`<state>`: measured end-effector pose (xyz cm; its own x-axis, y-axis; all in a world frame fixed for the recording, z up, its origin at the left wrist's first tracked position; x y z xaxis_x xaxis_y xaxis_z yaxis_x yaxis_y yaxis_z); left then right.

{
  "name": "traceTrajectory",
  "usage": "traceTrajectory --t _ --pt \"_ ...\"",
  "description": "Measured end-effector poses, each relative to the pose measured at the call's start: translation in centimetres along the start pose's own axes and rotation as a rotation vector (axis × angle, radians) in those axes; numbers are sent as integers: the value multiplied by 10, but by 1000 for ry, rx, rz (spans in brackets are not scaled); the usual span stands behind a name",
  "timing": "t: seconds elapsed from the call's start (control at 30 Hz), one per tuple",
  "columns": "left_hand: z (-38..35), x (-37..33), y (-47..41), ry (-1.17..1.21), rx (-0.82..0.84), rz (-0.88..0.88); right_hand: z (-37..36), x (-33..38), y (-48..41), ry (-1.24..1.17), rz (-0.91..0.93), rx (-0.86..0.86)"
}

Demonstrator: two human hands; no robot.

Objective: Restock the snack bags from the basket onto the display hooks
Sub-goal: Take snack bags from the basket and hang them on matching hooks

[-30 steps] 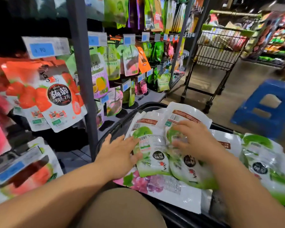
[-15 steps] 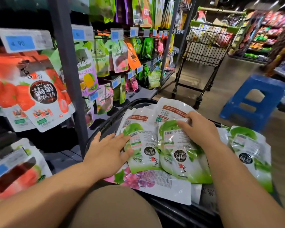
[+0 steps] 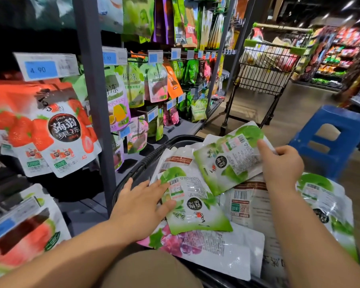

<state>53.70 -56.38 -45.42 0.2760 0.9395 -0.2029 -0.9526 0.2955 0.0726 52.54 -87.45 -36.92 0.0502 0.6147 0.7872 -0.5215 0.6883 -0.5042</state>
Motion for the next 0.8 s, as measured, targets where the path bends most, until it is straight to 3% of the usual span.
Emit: traceTrajectory --t 0.13,0.27,0.4,0.6,0.8 --pt "-3 2 -3 -5 -25 -10 -10 9 6 1 33 42" --pt "-4 4 -4 -2 -33 -11 -2 13 6 -68 35 -52" --pt "-4 4 -4 16 -49 -4 1 9 7 -176 -92 -76" --pt "-3 3 -3 11 -43 -5 -48 -1 38 -328 -359 207" --pt "-2 5 -3 14 -64 7 -61 9 50 -81 -173 452"
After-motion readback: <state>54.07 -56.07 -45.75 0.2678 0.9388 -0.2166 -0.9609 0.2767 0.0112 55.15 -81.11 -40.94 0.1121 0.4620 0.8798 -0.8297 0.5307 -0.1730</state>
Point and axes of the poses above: each hand's wrist, its own y-axis away from the middle knuckle, its own z-axis out of the back of the hand, x = y × z, the point moved 5 cm from there along -y, towards the middle knuckle, and after that the axes turned 7 degrees about z, right-handed, at the moved point
